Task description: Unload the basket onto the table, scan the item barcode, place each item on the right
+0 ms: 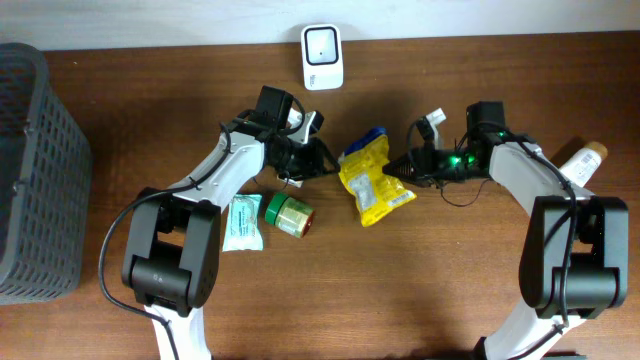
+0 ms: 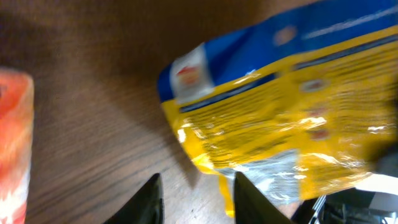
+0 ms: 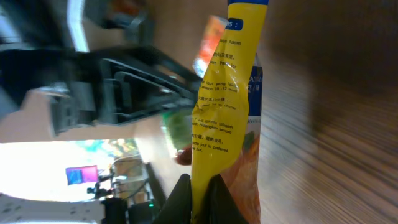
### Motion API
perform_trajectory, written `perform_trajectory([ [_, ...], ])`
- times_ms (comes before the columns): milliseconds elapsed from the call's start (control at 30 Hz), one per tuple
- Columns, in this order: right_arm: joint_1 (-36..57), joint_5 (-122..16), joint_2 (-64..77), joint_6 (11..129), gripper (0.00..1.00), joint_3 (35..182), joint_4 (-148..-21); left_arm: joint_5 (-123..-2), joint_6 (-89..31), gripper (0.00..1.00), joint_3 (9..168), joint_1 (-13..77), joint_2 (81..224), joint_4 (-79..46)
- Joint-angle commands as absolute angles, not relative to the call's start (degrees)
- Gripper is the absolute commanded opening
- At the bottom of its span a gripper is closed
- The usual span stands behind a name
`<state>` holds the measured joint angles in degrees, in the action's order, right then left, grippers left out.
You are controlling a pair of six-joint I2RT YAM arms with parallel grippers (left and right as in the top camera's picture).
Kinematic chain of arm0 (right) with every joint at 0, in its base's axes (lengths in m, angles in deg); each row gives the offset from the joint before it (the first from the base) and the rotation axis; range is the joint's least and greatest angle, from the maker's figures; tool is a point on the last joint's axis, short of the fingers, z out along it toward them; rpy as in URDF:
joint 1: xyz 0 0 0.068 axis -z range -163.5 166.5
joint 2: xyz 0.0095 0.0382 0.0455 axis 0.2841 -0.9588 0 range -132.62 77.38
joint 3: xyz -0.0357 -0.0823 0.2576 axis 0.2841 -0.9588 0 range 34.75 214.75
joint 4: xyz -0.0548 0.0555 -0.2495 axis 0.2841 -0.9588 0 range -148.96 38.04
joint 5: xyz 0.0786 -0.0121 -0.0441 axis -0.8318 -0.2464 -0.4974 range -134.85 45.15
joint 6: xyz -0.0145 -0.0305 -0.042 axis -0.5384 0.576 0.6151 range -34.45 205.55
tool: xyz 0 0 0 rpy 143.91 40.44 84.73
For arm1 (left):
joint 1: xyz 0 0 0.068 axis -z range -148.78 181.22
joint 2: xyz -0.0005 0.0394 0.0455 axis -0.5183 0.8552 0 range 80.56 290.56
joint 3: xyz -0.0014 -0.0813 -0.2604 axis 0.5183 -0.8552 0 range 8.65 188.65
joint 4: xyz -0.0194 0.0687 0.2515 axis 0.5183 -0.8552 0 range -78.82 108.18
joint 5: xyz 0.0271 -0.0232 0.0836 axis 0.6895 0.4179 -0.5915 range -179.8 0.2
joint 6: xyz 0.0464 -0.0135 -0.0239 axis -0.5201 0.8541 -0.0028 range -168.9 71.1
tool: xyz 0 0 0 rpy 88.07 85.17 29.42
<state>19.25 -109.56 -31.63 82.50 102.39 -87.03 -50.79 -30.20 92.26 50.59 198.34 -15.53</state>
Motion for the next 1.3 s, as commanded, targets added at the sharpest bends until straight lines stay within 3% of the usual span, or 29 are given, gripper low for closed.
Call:
perform_trajectory([
  [0,19.2,-103.8,-32.7,80.3,0.04,102.0,-86.9,-48.6,-29.1,0.21,91.9,50.7,198.8,-13.9],
  [133,19.0,-99.2,-32.9,79.0,0.04,102.0,-87.1,-48.6,-27.1,0.00,91.8,50.8,199.0,-12.2],
  [467,16.0,-91.9,-32.9,77.1,0.04,102.0,-88.4,-42.9,-21.0,0.00,91.8,53.9,206.8,-0.3],
  [1067,12.0,-85.2,-36.5,75.5,0.04,102.0,-87.4,-41.9,-17.7,0.00,91.4,56.0,215.6,0.6],
  [1133,12.1,-85.1,-38.4,75.3,0.06,102.0,-87.0,-42.0,-17.7,0.00,91.4,56.1,215.6,0.6],
  [1267,12.5,-85.1,-42.7,75.4,0.18,102.0,-85.9,-42.0,-17.7,0.00,91.4,56.2,215.6,0.6],
])
